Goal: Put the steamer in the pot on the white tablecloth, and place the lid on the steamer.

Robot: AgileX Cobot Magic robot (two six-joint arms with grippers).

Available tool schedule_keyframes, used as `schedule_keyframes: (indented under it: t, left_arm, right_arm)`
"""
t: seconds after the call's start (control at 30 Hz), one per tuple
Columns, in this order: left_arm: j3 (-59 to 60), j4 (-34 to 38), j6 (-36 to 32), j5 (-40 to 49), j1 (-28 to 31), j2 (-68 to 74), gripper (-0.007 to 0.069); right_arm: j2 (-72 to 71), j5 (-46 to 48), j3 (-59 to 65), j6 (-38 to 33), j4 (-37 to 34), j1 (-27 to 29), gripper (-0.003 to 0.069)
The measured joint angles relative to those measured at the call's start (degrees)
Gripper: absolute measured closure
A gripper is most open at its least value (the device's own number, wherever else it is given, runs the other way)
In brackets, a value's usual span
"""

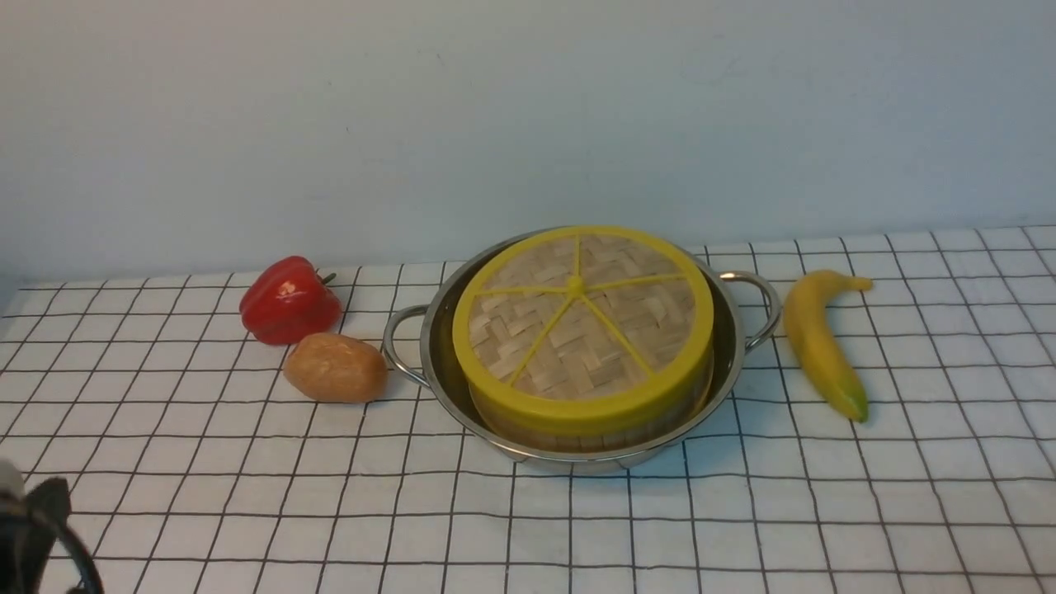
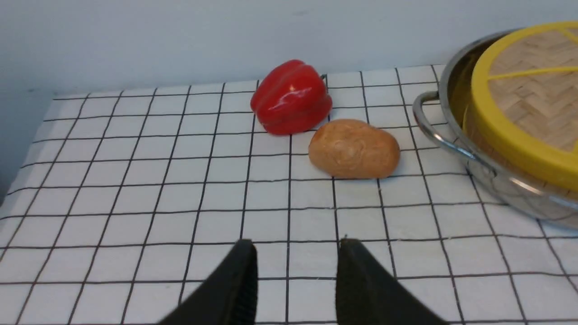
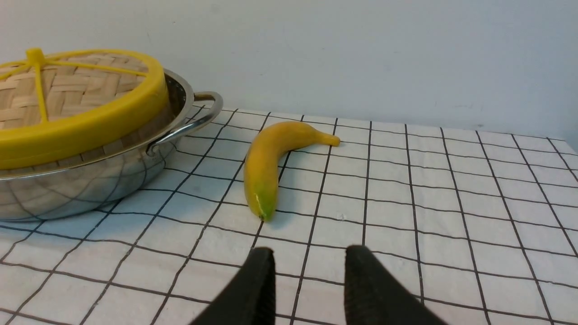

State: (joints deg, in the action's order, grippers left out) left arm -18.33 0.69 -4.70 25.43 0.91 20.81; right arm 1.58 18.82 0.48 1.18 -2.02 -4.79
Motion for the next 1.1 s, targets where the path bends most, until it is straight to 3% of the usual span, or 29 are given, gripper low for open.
schedule_keyframes:
  t: [0.2,0.7,1.1]
  left_arm:
    - [13.6,-2.5,-0.4,-4.8,0.0,-19.2,0.0382]
    - [18.8,-3.0,-2.0,-4.2,0.0,-19.5,0.0382]
    - [18.8,-1.3,5.8,-5.2,0.0,-20.8,0.0382]
  right_arm:
    - [0.0,0.0,0.0,0.0,0.0,0.0,0.0416]
    - [0.0,-0.2,0.0,0.0,0.0,0.0,0.0416]
    - [0.0,-0.2,0.0,0.0,0.0,0.0,0.0416]
